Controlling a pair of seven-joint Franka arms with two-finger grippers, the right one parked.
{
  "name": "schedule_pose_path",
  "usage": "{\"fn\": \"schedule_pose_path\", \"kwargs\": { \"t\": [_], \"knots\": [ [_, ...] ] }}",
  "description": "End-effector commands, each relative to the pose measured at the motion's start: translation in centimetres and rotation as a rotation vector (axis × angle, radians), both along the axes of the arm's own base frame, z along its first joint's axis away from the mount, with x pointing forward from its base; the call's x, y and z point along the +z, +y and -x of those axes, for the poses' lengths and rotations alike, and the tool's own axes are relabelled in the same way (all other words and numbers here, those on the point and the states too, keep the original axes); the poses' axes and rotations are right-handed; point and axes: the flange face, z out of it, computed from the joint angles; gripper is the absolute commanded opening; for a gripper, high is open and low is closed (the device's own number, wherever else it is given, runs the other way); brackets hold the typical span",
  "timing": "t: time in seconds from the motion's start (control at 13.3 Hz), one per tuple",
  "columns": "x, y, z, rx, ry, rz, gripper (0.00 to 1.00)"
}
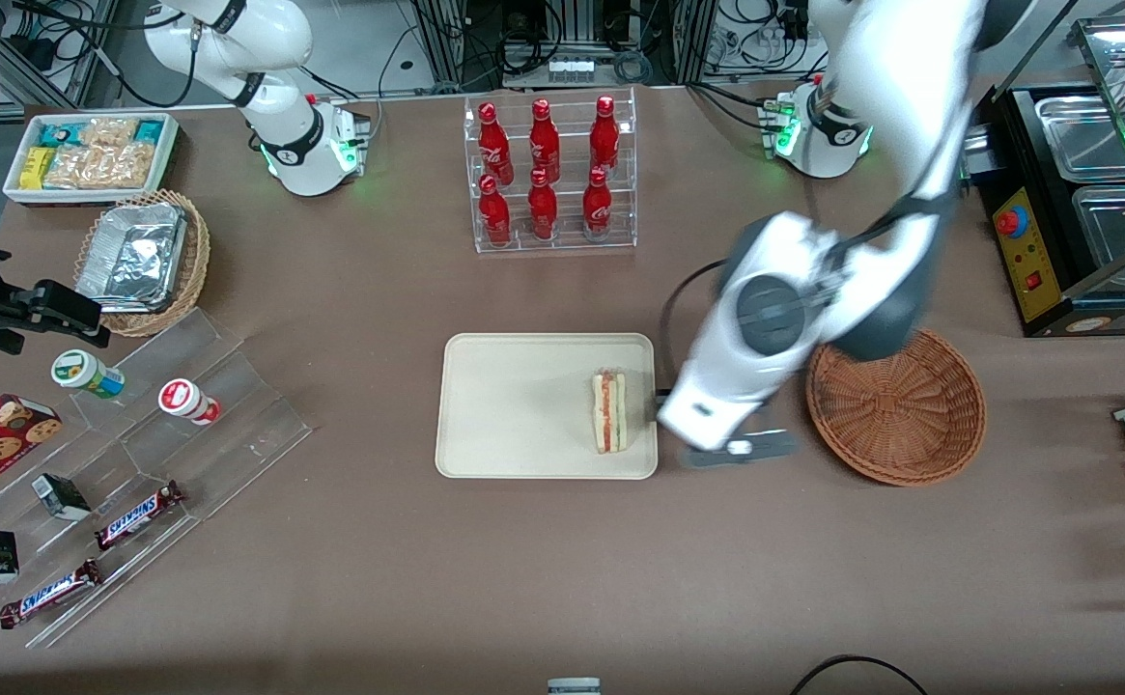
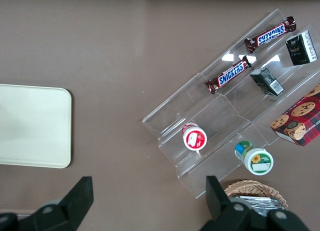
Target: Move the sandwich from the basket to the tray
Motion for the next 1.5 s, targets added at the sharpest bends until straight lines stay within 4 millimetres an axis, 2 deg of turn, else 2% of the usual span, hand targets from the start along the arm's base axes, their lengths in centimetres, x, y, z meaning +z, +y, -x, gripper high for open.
{"fn": "schedule_pose_path", "kwargs": {
  "t": [0.0,0.07,0.22,0.45,0.53,0.67,0.75,0.9,1.05,1.2,1.27,1.43],
  "knots": [
    [2.0,6.3,1.6,0.066,0.012,-0.029,1.0],
    [3.5,9.3,1.7,0.106,-0.001,-0.03,1.0],
    [5.4,13.6,3.2,0.07,0.021,-0.045,1.0],
    [7.8,19.0,5.4,0.093,0.012,-0.056,1.0],
    [8.7,19.7,6.5,0.056,0.008,-0.056,1.0],
    [10.4,22.5,8.8,0.042,0.016,-0.065,1.0],
    [11.4,23.0,9.6,0.004,0.011,-0.064,1.0],
    [13.3,24.6,9.9,-0.082,0.031,-0.059,1.0],
    [15.2,25.7,9.8,-0.106,0.045,-0.042,1.0],
    [16.6,27.5,8.8,-0.053,0.043,0.046,1.0],
    [16.9,27.6,8.3,-0.056,0.071,0.053,1.0],
    [17.4,26.8,8.8,-0.097,0.089,0.034,1.0]
  ]
}}
